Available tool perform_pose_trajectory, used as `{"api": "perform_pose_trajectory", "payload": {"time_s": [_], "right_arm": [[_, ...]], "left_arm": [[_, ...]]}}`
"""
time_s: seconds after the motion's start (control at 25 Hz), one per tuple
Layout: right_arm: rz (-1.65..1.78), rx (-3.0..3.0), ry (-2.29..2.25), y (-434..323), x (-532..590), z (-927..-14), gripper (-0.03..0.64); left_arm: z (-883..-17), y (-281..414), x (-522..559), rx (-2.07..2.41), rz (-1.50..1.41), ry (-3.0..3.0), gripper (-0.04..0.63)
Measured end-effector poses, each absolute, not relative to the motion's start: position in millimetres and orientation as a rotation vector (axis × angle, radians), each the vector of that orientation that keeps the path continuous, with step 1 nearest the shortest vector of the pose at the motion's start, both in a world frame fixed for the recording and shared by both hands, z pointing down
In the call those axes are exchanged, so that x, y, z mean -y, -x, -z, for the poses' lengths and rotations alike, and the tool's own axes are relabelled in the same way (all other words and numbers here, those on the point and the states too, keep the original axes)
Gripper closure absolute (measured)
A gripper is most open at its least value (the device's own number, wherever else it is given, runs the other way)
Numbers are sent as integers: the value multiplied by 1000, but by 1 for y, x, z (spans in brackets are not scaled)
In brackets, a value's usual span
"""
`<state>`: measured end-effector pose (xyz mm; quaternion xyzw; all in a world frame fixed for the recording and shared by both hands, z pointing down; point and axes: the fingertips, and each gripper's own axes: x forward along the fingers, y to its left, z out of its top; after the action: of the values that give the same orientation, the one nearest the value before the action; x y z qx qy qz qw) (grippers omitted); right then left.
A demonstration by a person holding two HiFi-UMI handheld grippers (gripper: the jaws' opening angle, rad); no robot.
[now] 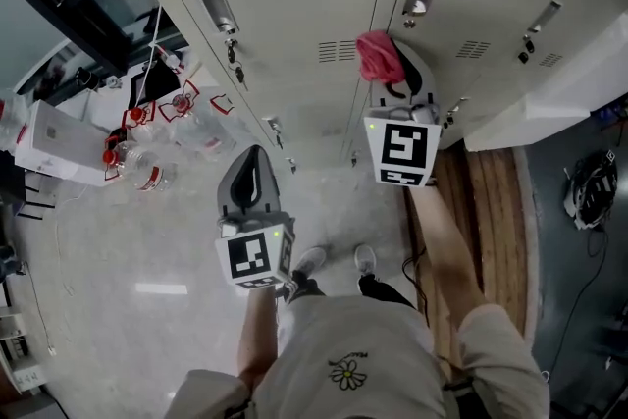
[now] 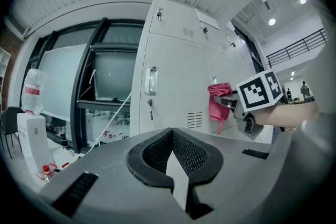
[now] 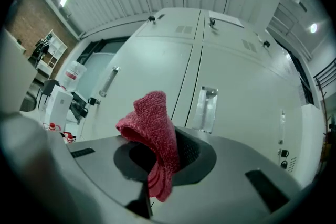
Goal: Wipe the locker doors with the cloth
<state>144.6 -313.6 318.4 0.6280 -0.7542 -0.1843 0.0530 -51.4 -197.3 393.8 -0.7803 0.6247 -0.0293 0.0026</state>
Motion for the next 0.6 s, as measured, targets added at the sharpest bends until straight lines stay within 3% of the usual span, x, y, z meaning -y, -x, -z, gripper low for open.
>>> {"api": "perform_pose_trajectory", "payload": {"time_s": [0.2, 0.6], "right_arm": [[677, 2349, -1912, -142, 256, -295, 585], [423, 2392, -1969, -146, 179, -340, 584]], "left_arm": [[-364, 40, 189, -1881, 31, 2412, 578], [-334, 32, 172, -1837, -88, 2351, 578]]}}
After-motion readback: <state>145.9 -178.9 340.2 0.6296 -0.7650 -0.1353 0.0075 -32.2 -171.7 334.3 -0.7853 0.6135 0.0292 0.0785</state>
